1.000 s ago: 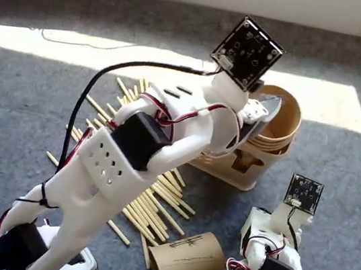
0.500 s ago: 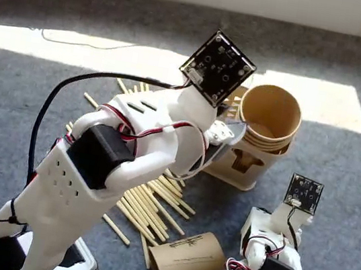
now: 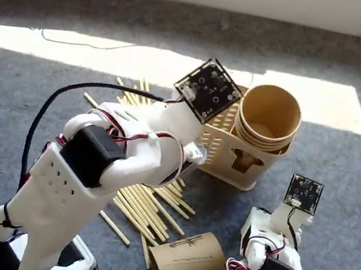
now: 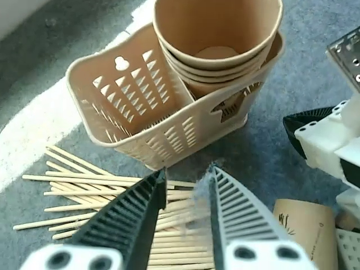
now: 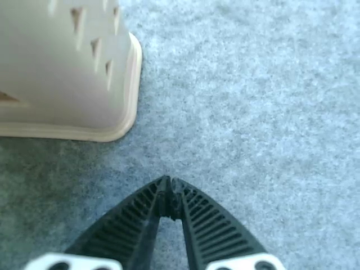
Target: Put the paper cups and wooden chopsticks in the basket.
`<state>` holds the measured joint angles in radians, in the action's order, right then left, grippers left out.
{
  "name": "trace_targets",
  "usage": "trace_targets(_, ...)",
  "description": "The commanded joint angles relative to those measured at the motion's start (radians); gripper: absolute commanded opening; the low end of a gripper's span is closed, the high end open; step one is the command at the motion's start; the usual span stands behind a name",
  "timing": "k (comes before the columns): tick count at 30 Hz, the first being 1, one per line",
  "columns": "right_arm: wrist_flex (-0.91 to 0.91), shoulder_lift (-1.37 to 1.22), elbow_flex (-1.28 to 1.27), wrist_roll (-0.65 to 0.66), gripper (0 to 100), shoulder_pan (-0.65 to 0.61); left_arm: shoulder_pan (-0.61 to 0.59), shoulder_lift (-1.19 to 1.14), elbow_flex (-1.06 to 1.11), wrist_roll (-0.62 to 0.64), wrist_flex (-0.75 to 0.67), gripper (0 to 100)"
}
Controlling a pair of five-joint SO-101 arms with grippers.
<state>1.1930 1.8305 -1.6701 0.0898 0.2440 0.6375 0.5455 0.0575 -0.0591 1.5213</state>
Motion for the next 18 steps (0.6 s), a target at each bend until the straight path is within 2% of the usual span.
trace_targets(1,-0.028,0.007,-0.108,-0.005,1.9,0.008,-0.015,0.031,0.041,-0.04,0.015,14)
trace_targets(9,-0.028,0.007,-0.108,-0.005,1.9,0.008,-0.015,0.255,0.251,-0.063,0.032,14)
trace_targets(12,-0.028,0.007,-0.108,-0.005,1.9,0.008,-0.015,0.34,0.354,-0.068,0.032,17)
trace_targets(18,-0.028,0.007,-0.108,-0.005,1.9,0.008,-0.013,0.498,0.545,-0.143,0.032,19)
